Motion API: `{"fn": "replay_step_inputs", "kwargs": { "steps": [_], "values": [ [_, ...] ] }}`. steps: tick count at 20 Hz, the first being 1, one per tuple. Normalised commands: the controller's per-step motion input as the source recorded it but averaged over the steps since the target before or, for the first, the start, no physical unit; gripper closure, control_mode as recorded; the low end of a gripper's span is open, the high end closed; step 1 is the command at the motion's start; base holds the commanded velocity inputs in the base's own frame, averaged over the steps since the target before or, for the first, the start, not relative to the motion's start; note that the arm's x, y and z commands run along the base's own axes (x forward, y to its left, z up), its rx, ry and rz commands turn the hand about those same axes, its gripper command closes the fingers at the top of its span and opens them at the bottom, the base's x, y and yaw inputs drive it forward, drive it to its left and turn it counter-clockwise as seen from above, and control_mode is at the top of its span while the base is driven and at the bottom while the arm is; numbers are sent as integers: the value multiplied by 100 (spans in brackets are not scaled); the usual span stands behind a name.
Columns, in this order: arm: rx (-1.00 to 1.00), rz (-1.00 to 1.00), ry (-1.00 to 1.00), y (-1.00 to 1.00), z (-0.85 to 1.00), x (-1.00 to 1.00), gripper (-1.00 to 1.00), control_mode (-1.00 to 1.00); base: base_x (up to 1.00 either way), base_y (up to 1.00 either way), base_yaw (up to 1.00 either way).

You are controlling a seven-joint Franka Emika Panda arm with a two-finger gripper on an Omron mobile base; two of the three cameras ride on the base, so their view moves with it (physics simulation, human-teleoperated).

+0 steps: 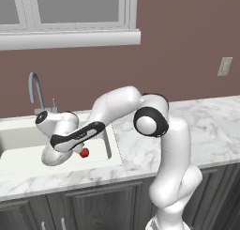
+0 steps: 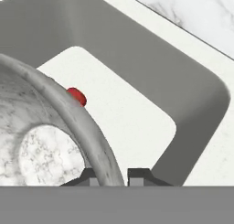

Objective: Dump the bell pepper and mushroom from the bowl so the bowl can be washed. Place the bowl in the sink after clearing the leftovers.

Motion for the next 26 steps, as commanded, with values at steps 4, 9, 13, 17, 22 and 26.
{"fn": "replay_step_inputs", "kwargs": {
  "steps": [4,9,13,17,22,26],
  "values": [
    [1,1,10,43,-14,1,100,-100,0,0,0],
    [11,0,1,30,-15,1,100,-100,0,0,0],
    [14,0,-1,21,-18,4,100,-100,0,0,0],
    [6,0,-4,13,-12,17,100,-100,0,0,0],
    [0,0,0,7,-40,14,100,-100,0,0,0],
    [0,1,0,4,-35,20,100,-100,0,0,0]
  ]
}}
